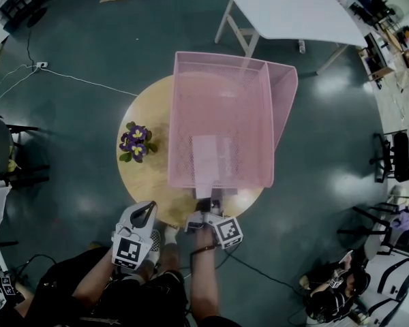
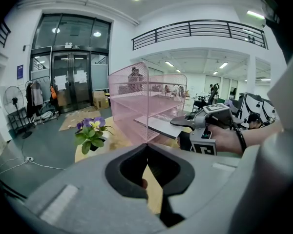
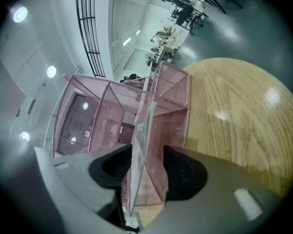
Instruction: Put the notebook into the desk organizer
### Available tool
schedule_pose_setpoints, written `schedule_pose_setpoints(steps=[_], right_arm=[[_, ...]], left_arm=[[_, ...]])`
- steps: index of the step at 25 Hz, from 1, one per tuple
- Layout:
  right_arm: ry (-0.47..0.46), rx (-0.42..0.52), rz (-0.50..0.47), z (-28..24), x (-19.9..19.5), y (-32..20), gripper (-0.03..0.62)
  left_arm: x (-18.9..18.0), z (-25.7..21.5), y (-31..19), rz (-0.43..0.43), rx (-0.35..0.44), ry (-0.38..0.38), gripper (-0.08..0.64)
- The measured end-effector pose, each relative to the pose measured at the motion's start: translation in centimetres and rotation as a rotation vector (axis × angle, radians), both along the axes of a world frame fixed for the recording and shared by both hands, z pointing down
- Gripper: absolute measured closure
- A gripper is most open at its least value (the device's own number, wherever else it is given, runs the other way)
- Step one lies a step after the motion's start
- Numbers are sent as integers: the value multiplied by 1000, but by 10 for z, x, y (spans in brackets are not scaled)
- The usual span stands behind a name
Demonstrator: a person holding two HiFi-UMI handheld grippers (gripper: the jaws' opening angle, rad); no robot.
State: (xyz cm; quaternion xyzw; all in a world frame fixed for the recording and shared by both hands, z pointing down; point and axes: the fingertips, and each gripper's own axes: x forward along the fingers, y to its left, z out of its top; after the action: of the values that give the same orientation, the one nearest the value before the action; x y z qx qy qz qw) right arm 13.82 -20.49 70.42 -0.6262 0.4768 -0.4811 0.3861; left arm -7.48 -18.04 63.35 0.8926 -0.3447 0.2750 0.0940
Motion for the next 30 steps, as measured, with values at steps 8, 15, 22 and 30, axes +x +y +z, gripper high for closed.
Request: schedule_pose_setpoints(steps=[8,15,22,30], right_arm=[[-9,-100,20,13,-2,6,305],[3,-110,24,6,-3,20,305],[44,-110,20,-11,-8,43,305],[172,-65,-25,-58,-16,75,305]], left_arm=[[-3,-2,1,-2,6,0,549],[-2,-13,9,7,25,16,549],[-6,-33,23,26,64,35,549],[-9,-70,41,32,124,82,549]])
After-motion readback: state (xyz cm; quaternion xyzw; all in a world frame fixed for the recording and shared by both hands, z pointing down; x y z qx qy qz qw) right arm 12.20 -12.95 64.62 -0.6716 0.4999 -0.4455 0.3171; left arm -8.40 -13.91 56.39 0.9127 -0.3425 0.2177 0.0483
